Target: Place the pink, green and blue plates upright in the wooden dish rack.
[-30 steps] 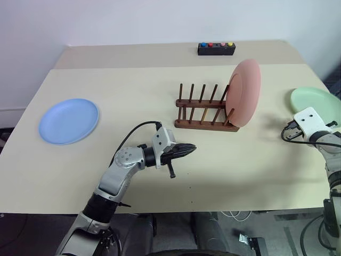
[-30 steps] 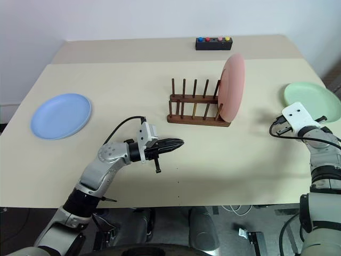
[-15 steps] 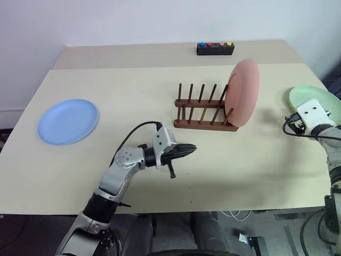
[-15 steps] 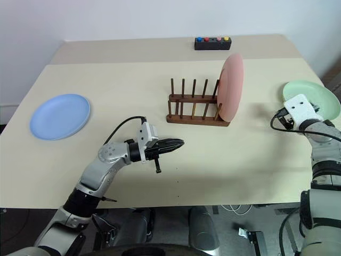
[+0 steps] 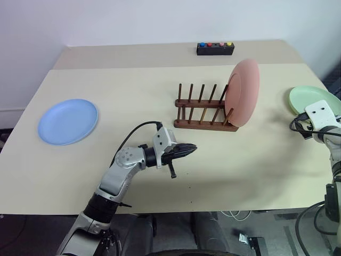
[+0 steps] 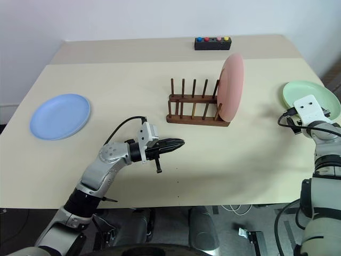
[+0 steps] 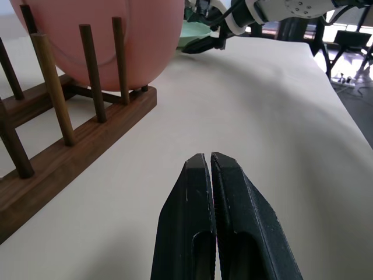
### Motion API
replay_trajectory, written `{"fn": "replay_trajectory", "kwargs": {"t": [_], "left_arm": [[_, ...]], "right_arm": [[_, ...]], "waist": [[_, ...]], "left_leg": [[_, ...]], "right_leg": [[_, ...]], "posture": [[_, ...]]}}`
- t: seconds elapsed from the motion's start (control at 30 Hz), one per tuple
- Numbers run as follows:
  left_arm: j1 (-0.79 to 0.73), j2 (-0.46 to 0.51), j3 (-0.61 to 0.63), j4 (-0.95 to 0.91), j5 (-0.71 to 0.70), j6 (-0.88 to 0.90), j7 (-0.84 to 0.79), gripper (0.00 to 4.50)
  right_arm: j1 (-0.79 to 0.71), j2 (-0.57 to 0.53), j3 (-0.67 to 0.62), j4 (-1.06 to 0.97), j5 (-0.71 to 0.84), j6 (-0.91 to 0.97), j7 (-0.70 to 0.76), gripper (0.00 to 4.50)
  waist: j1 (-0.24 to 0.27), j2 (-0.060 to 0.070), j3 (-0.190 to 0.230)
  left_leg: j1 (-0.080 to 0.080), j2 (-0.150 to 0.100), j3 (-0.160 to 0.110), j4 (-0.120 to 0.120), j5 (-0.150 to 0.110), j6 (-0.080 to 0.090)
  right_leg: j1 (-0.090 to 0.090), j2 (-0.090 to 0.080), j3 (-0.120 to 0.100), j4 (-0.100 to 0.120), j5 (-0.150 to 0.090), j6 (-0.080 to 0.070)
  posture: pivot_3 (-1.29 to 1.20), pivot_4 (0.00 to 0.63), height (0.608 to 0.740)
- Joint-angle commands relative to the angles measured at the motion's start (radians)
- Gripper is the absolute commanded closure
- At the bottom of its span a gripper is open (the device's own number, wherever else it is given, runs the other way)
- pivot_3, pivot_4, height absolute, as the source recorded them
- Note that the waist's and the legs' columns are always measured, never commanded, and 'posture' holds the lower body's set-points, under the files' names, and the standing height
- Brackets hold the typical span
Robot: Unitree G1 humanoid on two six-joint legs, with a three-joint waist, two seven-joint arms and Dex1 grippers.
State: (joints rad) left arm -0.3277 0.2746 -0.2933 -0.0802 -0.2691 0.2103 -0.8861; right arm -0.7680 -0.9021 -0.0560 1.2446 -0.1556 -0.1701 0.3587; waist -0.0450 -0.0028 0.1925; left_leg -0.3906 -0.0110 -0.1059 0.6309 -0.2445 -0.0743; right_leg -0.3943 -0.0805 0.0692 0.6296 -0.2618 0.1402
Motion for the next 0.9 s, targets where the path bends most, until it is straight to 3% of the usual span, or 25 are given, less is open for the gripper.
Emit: {"fn": "replay_trajectory", "kwargs": {"t": [0.03, 0.2, 0.67, 0.8, 0.9], "left_arm": [[-0.007, 0.0, 0.004, -0.024, -0.004, -0.011, -0.003, 4.41], [-0.011, 0.001, 0.004, -0.02, -0.004, -0.011, -0.008, 4.41], [-0.009, 0.005, 0.004, -0.026, -0.005, -0.005, -0.008, 4.41], [-0.005, 0.004, 0.003, -0.029, -0.006, -0.002, -0.006, 4.41], [-0.004, 0.002, 0.001, -0.029, -0.007, -0.002, -0.006, 4.41]], "right_arm": [[-0.013, -0.021, -0.003, -0.004, -0.003, -0.021, -0.002, 2.06], [0.005, -0.023, 0.0, -0.008, -0.009, -0.041, -0.017, 4.46], [0.066, -0.013, 0.018, -0.044, -0.018, -0.155, 0.024, 4.46], [0.048, -0.017, -0.023, -0.04, 0.033, -0.122, 0.061, 3.2], [0.031, -0.022, -0.025, -0.036, 0.032, -0.115, 0.059, 1.63]], "waist": [[0.0, 0.0, 0.0], [0.0, 0.0, 0.0], [-0.001, 0.0, 0.0], [0.0, 0.0, 0.0], [0.0, 0.0, 0.0]], "left_leg": [[0.0, 0.0, 0.0, 0.0, 0.0, 0.0], [0.0, 0.0, 0.0, 0.0, 0.0, 0.0], [0.0, 0.0, 0.0, 0.0, 0.0, 0.0], [0.0, 0.0, 0.0, 0.0, 0.0, 0.0], [0.0, 0.0, 0.0, 0.001, 0.0, 0.0]], "right_leg": [[0.0, 0.0, 0.0, 0.0, 0.0, 0.0], [0.0, 0.0, 0.0, 0.0, 0.0, 0.0], [0.0, 0.0, 0.0, 0.0, 0.0, 0.0], [0.0, 0.0, 0.0, 0.0, 0.0, 0.0], [0.001, 0.0, 0.0, 0.0, 0.0, 0.0]], "posture": [[0.0, 0.15, 0.734], [0.0, 0.15, 0.734], [0.0, 0.15, 0.734], [0.0, 0.15, 0.734], [0.0, 0.15, 0.734]]}}
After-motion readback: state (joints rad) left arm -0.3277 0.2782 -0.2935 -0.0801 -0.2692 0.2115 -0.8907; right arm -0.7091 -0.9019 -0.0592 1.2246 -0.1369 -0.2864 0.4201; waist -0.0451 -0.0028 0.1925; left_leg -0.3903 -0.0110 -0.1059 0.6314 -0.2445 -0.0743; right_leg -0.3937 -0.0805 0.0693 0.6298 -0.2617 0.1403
